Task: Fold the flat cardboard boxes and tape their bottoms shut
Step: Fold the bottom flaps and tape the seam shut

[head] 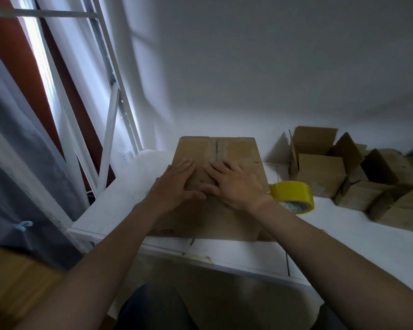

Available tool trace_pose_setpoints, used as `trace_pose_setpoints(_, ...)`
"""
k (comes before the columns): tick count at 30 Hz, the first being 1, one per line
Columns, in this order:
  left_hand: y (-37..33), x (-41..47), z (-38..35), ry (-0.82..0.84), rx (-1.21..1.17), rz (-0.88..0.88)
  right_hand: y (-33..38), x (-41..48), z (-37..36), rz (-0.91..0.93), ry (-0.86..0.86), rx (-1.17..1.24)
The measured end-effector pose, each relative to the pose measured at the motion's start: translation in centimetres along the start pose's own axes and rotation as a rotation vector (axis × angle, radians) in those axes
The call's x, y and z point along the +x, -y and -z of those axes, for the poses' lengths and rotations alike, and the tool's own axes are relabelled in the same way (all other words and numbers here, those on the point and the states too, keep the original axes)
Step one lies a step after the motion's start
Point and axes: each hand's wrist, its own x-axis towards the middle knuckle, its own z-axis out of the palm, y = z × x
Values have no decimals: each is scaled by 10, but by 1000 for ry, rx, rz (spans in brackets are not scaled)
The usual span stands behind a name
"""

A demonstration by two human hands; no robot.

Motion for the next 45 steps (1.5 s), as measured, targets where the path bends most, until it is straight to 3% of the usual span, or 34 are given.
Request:
trace_pose_setpoints(5, 15, -10, -8, -107, -318, 75, -7, -6, -7, 47, 12, -159)
trace_pose_setpoints(9, 15, -30, -34, -250, -620, 312, -9, -6, -17, 80, 17, -175)
trace_pose_setpoints(12, -4, -43, -54, -366, -631, 483, -8, -5, -20, 78, 2, -182)
trace_pose_setpoints(15, -29, -47, -58, -442, -638, 508, -8, -4, -20, 71, -7, -161)
trace_pose_setpoints(18, -37, -48, -51, -475, -435, 608, -10, -5, -18, 106, 8, -133)
trace_pose_setpoints(20, -42, -49, -42, -577, -269, 570, -12, -12, -8, 124, 10, 53)
trace_pose_setpoints(23, -59, -44, -29, -695, -203, 376, -15, -34, 18, 51, -35, 599)
trace_pose_setpoints(24, -67, -40, -24, -677, -213, 351, -19, -42, 24, 32, -117, 660)
trace_pose_setpoints(27, -103, -26, -14, -540, -168, 200, -47, -70, 32, -31, -375, 529)
trace_pose_setpoints(30, -133, -3, -23, -371, 7, -87, -85, -99, 27, -199, -355, 481)
trace_pose_setpoints(34, -136, 27, -44, -209, 241, -3, -120, -127, 8, -284, -252, 582)
trace_pose_setpoints(37, -129, 29, -54, -197, 356, -12, -133, -135, -9, -280, -176, 710)
trace_pose_setpoints(42, -133, 30, -54, -155, 357, -11, -146, -136, -32, -273, -210, 855)
trace_pose_setpoints(45, -139, 33, -50, -40, 294, 50, -147, -138, -39, -220, -228, 930)
